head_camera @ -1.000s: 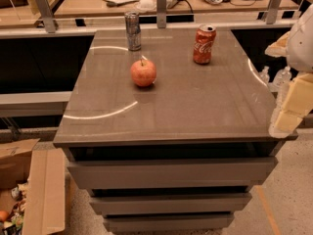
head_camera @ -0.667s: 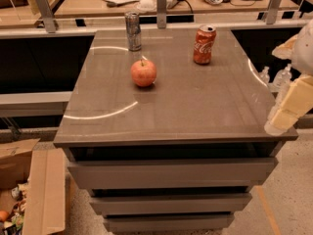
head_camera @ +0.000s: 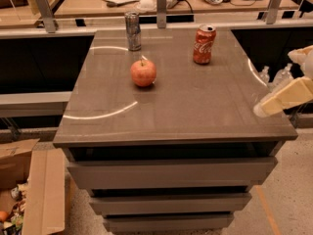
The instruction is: Move coke can near apple
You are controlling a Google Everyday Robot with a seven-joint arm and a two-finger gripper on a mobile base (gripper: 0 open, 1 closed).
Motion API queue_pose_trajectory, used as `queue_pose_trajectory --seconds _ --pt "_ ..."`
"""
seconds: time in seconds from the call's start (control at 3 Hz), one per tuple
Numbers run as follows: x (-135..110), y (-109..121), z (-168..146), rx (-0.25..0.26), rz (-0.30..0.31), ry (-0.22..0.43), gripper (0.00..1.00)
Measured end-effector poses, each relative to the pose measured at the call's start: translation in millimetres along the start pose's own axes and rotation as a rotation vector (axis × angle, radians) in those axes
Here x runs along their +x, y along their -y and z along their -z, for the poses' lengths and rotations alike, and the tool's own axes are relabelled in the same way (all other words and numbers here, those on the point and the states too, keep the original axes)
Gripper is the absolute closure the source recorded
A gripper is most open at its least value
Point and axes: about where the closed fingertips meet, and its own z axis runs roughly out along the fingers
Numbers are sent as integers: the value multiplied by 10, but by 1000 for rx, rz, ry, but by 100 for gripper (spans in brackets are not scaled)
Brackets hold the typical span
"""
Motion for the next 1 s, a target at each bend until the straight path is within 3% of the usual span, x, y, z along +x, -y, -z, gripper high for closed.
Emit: queue_pose_trajectory --seconds 0.33,0.67,1.0 --pt "-11 350 -230 51 -76 165 0" --pt "-178 789 -537 101 -111 355 0" --pt "-179 789 -538 101 -111 355 0"
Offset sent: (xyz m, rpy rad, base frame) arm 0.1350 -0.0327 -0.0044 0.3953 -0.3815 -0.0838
